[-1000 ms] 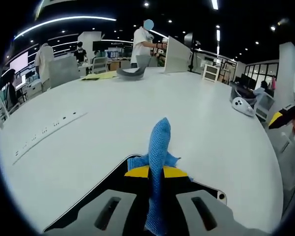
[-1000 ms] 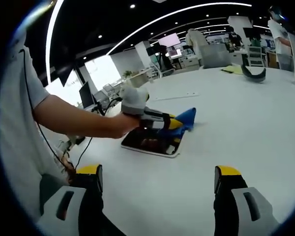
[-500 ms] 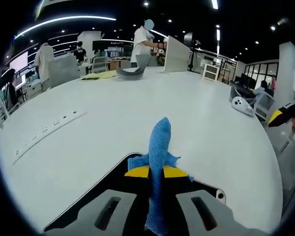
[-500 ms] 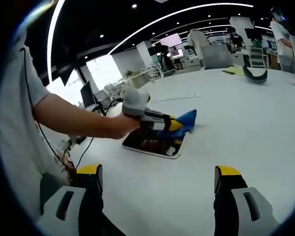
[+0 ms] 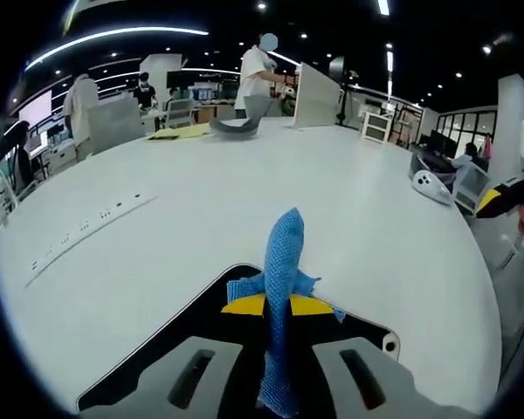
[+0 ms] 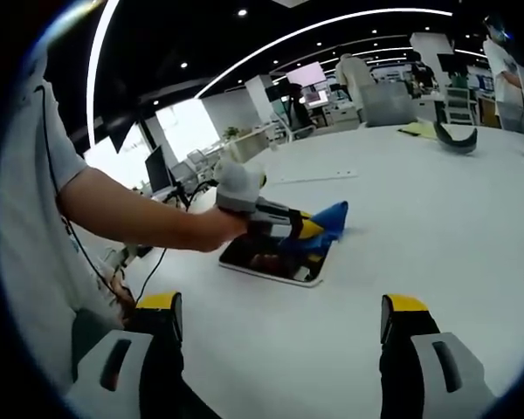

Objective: Wipe the mirror surface with the cleaning cloth until all visible marks leave the cleaned area.

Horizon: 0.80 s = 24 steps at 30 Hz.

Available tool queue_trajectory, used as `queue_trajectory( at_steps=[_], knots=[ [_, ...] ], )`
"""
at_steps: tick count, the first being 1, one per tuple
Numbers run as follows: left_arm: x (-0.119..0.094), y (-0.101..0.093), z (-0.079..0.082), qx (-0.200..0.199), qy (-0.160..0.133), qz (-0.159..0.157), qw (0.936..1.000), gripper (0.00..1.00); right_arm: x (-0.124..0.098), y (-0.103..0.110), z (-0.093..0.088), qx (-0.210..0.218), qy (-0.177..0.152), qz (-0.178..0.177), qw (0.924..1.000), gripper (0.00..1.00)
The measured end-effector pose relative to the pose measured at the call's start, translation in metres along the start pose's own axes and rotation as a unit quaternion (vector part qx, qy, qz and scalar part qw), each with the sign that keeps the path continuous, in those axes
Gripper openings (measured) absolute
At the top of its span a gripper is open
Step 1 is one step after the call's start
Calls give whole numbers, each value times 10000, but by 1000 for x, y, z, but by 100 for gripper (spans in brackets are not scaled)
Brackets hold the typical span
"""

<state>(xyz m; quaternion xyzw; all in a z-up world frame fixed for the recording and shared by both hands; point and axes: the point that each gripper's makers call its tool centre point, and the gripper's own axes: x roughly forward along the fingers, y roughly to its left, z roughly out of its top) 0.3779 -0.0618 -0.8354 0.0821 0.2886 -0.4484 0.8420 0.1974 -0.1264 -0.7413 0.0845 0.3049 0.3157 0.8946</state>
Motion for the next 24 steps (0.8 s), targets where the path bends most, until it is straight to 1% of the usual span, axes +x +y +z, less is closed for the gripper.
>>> queue_trajectory(
  at_steps=[10, 24],
  knots=[
    [-4, 0, -1, 7, 4, 40, 10000, 5, 1, -2, 0, -21, -26, 21, 10000, 94],
    [-12, 8, -9, 41, 75, 184, 9998, 5, 3, 1, 5, -95, -110, 156, 9998, 94]
  ],
)
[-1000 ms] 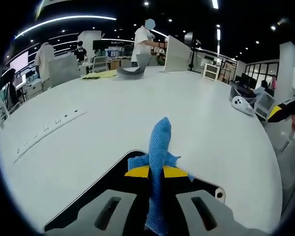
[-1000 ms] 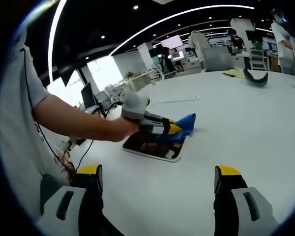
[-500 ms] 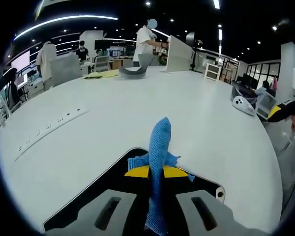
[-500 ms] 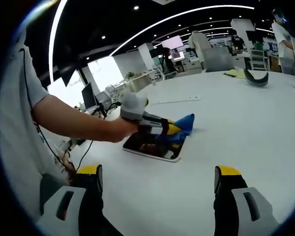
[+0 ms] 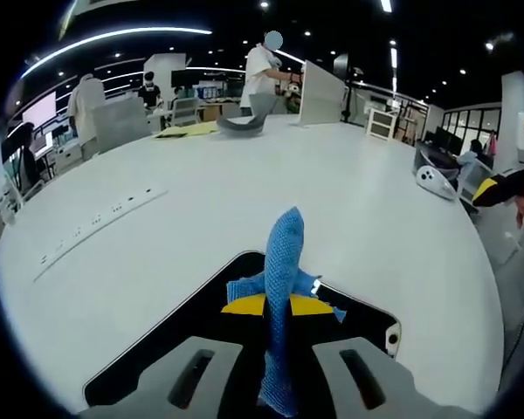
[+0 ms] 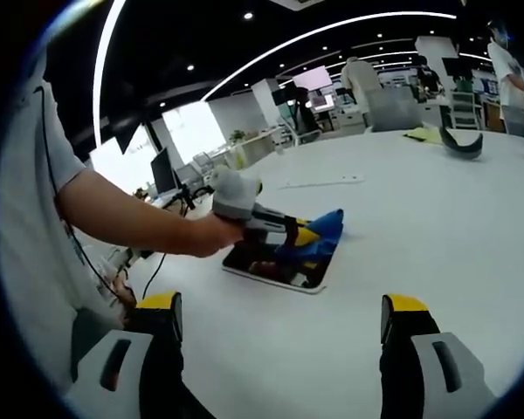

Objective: Wipe the mirror surface with the cleaning cloth until all visible marks leave the cleaned area.

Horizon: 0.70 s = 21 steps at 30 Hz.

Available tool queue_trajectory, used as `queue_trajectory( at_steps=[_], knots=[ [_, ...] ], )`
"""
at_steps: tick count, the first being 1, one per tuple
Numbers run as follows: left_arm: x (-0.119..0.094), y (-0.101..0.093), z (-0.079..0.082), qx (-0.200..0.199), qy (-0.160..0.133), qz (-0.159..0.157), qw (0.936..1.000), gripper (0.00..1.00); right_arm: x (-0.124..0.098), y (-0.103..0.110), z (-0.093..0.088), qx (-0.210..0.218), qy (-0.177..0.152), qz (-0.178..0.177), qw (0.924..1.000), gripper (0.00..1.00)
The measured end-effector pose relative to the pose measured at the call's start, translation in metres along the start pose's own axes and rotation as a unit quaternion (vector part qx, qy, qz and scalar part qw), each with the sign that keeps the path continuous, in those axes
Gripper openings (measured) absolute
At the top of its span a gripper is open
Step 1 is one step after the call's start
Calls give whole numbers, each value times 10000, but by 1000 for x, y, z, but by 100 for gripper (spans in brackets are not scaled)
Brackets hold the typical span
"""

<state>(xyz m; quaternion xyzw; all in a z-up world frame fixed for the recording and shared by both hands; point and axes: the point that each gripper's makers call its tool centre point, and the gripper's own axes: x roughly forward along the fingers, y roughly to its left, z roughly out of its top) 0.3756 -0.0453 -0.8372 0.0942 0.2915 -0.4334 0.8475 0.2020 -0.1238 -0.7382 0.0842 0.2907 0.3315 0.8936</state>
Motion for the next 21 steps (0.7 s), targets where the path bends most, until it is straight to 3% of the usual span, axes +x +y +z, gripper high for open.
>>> queue_trajectory(
  at_steps=[21],
  knots=[
    [-16, 10, -14, 43, 188, 296, 9994, 5, -1, 2, 0, -21, -121, 235, 9996, 94]
  ],
)
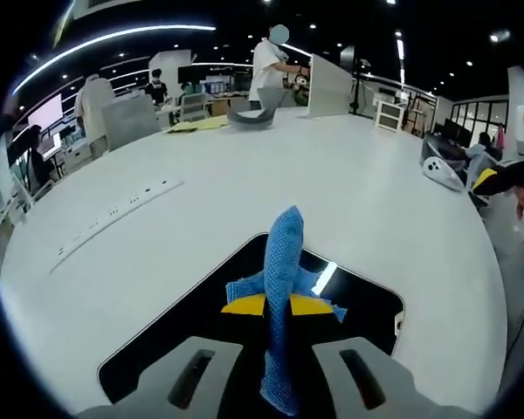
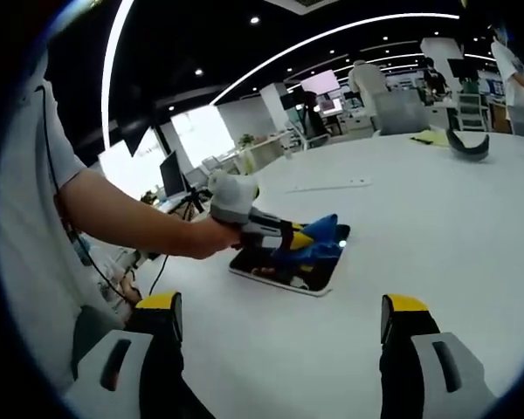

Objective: Wipe the mirror surface with the cleaning cloth until all visible marks leave the cleaned area.

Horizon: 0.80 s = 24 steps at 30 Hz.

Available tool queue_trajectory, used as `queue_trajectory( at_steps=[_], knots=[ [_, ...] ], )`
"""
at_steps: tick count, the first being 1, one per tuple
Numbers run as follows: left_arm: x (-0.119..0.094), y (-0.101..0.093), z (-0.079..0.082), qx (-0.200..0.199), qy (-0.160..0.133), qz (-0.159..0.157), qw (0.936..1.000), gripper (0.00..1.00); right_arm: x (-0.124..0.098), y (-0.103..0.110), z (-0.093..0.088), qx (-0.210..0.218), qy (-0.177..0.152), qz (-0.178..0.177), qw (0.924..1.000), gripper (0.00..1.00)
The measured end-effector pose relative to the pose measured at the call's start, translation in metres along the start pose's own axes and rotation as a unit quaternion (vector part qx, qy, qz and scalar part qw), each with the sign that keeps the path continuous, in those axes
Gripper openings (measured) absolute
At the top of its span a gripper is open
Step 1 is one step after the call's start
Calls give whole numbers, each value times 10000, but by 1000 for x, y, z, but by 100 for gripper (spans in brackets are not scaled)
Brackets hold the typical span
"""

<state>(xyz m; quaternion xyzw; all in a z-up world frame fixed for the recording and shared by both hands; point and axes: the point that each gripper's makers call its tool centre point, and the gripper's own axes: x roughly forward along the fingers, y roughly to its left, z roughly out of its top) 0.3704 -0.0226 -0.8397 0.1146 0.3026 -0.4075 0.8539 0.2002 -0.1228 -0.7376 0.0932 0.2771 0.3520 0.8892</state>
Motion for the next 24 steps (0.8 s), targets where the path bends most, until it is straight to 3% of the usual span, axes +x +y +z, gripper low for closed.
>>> queue_trajectory(
  at_steps=[11, 24],
  knots=[
    [-5, 3, -4, -39, 38, 126, 9999, 5, 1, 0, -4, -20, 24, 117, 9999, 94],
    [-14, 8, -11, -134, 31, 207, 9997, 5, 8, 4, 4, -224, 9, 261, 9994, 97]
  ],
)
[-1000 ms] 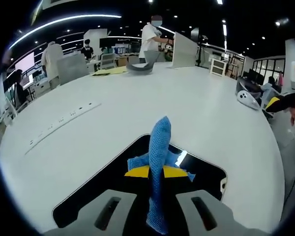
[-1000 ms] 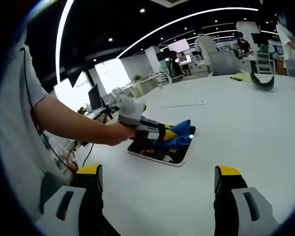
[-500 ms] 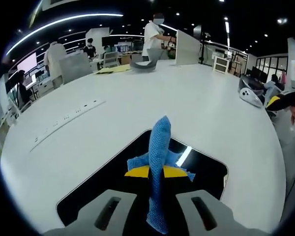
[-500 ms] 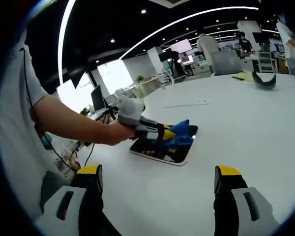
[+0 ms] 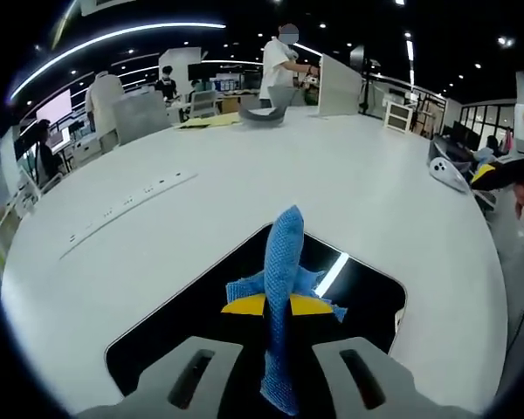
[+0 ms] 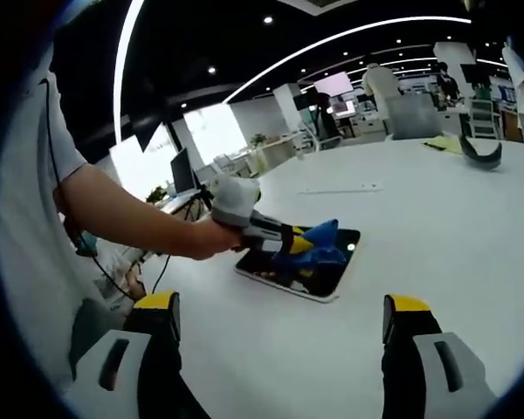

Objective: Wipe the mirror surface with the cleaning cloth until all visible marks leave the cleaned area.

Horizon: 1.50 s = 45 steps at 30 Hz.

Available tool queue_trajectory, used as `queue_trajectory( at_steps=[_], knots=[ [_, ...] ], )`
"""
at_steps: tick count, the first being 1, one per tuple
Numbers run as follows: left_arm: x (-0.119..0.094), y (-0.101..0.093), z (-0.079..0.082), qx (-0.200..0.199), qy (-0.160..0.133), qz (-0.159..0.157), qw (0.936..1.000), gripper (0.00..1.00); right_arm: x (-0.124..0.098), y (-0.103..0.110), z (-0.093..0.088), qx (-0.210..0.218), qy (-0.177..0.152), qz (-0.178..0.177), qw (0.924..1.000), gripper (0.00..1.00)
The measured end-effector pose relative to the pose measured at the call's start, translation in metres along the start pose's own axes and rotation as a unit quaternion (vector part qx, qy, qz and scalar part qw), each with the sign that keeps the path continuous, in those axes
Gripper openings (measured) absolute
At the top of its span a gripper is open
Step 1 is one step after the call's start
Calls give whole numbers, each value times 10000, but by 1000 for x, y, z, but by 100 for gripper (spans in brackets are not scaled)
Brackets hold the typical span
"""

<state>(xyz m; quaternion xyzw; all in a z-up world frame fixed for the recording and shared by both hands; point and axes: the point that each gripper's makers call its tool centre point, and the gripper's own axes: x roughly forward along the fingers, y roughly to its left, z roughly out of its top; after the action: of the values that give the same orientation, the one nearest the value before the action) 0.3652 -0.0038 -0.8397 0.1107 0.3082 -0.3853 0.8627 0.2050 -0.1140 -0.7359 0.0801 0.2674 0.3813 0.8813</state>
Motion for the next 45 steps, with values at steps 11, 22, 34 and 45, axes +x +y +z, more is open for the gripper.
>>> queue_trajectory(
  at_steps=[11, 22, 34, 45],
  knots=[
    [-12, 7, -9, 7, 29, 50, 10000, 5, -2, -4, 4, -22, -50, -23, 10000, 100],
    [-22, 13, -16, -45, 86, 125, 9999, 5, -3, -6, 9, -41, -122, -66, 9999, 100],
    [-43, 26, -28, -61, 169, 259, 9995, 5, -4, -4, 7, -59, -107, -94, 9999, 100],
    [-54, 38, -38, -137, 198, 389, 9990, 5, -3, -3, 8, -61, -116, -106, 9999, 100]
  ],
)
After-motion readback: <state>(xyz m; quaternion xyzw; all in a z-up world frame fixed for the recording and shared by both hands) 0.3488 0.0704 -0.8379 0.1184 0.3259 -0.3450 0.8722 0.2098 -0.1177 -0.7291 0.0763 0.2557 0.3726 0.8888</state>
